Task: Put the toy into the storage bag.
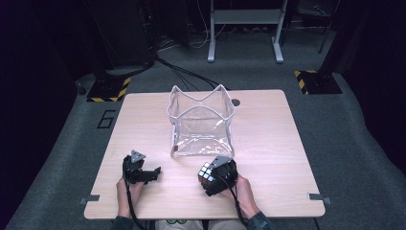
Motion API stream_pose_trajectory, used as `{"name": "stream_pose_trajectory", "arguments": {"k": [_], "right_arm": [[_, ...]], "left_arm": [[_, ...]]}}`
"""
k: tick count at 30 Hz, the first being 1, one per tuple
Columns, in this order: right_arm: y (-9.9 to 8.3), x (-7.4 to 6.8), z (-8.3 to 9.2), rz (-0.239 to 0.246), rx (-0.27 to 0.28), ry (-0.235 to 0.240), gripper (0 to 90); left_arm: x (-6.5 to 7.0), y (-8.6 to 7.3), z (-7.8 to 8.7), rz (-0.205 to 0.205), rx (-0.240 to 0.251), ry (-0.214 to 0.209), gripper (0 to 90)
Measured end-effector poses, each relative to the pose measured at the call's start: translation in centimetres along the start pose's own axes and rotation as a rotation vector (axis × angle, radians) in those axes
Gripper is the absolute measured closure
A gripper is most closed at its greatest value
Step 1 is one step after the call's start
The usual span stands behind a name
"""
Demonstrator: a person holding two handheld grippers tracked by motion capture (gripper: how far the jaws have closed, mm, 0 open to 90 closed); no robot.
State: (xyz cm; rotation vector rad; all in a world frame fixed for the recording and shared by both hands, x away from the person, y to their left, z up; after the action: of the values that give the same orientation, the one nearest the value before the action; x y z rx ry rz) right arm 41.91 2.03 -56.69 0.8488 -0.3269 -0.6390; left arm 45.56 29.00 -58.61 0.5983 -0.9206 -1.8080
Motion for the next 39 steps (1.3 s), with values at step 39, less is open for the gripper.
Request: {"name": "stream_pose_trajectory", "arguments": {"k": [39], "right_arm": [[0.7,0.6,1.7,-0.001,0.075,-0.057,33.2]], "left_arm": [[0.0,0.0,0.0,0.001,0.007,0.001,4.7]]}}
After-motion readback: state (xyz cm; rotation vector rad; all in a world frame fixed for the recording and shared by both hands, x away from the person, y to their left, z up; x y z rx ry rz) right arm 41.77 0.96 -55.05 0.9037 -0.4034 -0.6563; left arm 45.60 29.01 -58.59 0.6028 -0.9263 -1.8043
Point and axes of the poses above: each handheld gripper's, and its own axes: z roughly backward along the jaws, y roughly out of its top, x roughly to its right, the point moved 8 cm from there along -z, roughly forward along the jaws, and after that the axes turned 8 degrees about x, right-handed, at the moved point
